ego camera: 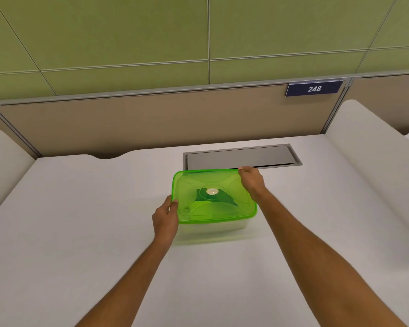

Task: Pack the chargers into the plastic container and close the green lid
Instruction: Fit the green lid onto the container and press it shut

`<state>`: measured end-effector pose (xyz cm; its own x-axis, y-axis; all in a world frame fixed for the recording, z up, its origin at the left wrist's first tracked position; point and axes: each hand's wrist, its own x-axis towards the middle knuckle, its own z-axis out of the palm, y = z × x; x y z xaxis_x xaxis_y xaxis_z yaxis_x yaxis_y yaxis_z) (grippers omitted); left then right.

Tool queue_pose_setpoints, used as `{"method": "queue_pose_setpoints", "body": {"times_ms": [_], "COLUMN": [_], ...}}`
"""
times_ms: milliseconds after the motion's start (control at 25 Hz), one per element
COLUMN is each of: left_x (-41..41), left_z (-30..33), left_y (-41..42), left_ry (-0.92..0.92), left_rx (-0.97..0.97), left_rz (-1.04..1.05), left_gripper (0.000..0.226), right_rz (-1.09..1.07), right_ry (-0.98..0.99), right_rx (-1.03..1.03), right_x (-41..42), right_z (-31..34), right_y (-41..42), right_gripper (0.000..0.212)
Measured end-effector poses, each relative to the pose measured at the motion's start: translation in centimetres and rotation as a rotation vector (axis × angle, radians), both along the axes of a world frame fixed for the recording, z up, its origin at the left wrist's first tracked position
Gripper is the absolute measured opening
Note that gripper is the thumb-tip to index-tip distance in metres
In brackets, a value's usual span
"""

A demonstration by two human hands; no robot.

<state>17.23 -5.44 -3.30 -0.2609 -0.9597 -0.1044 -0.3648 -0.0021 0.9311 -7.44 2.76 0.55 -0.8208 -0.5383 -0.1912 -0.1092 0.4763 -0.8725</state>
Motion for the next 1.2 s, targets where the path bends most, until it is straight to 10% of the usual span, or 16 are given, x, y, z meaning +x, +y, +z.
{"method": "queue_pose_setpoints", "body": {"times_ms": [1200], "left_x": [-6.6], "left_z": [0.9], "left_y": [-7.5], "left_ry": [0.024], "left_rx": [0.211], "left_rz": [-0.004], "left_gripper": [0.023], "right_rz": [0.032], "right_ry": [0.247], "right_rx": [0.305], "right_x": [-1.2], "right_z": [-3.3], "right_y": [-1.1], "right_gripper": [0.051]}}
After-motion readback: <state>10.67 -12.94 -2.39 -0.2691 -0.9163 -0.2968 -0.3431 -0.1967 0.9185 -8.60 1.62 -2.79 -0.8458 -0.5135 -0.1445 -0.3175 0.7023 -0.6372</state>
